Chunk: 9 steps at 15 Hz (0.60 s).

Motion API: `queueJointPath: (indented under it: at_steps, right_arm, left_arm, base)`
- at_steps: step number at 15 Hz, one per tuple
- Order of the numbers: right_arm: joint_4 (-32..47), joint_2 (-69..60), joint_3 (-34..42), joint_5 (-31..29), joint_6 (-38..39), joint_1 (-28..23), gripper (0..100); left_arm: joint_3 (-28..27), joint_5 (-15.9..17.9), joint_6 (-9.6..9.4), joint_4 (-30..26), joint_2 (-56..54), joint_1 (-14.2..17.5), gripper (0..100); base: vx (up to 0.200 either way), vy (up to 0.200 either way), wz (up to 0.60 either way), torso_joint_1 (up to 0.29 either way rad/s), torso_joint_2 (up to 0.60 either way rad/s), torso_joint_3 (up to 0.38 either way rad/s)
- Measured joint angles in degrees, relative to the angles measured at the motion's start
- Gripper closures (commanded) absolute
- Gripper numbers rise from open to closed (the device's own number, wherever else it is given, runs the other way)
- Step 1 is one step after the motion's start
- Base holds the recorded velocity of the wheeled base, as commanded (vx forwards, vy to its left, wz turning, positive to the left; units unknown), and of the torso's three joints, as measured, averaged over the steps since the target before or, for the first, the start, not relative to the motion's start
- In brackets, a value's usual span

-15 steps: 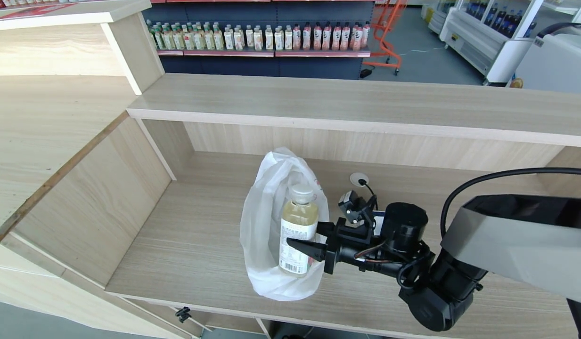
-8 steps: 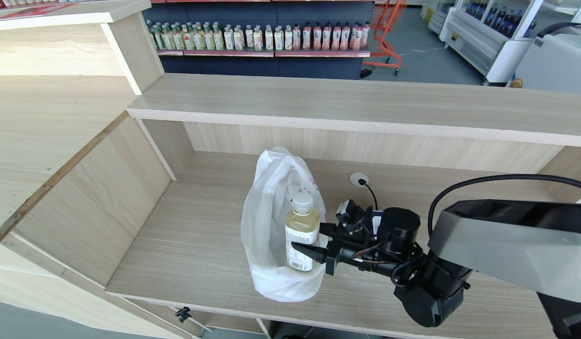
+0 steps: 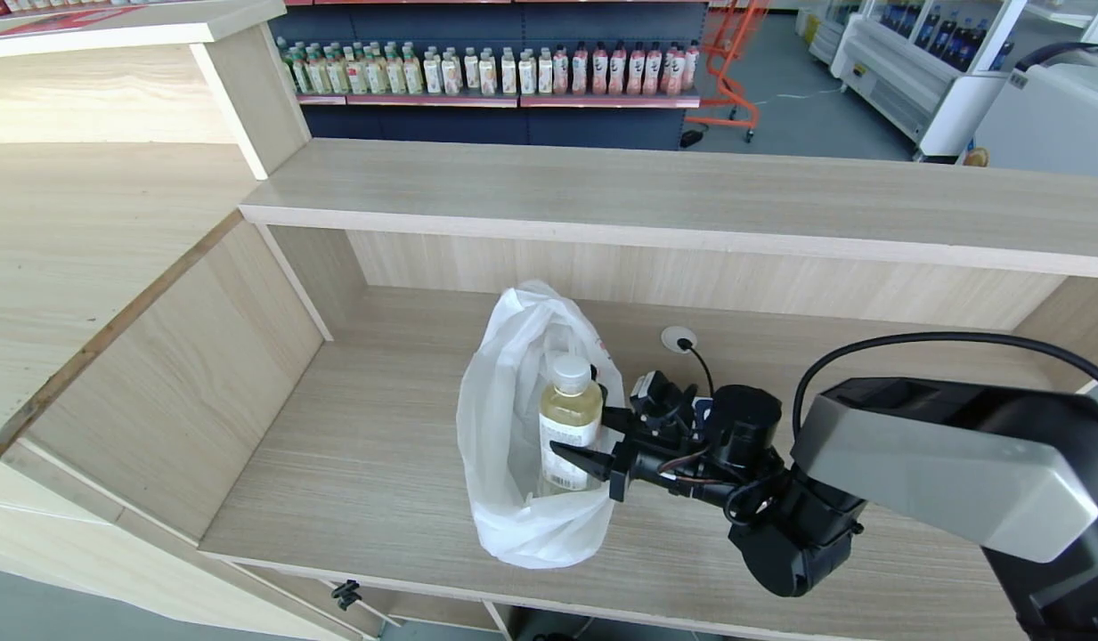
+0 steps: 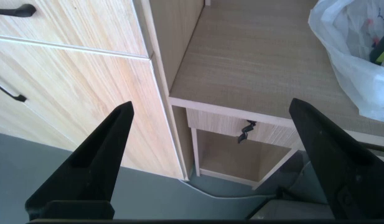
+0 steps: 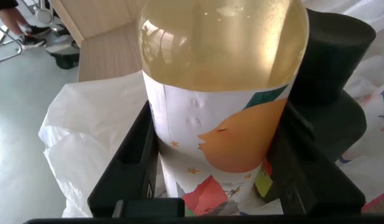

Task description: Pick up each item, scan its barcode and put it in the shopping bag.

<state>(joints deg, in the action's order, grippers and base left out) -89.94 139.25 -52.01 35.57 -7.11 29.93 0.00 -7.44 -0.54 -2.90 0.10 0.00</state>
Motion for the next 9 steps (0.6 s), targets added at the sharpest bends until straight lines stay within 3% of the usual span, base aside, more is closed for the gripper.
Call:
queueJointPath:
  at_steps: [4,5,9]
  right_arm:
    - [0.0,0.6,0.3,0.0,-0.8,-0.7,100]
    - [0.0,0.6,0.5,0.0,-0.8,-0.8,0]
    - [-0.2,0.1,0.5,0.1,0.2,-1.0,0]
  left_arm:
    - [0.0,0.0,0.00,0.0,0.0,0.0,0]
    - [0.0,0.0,0.00,0.0,0.0,0.0,0]
    - [0.0,0.0,0.00,0.0,0.0,0.0,0]
  base:
    - [0.000,0.000,0.00,0.000,0.00,0.000]
    - [0.000,0.000,0.00,0.000,0.00,0.000]
    - [0.000,0.000,0.00,0.000,0.00,0.000]
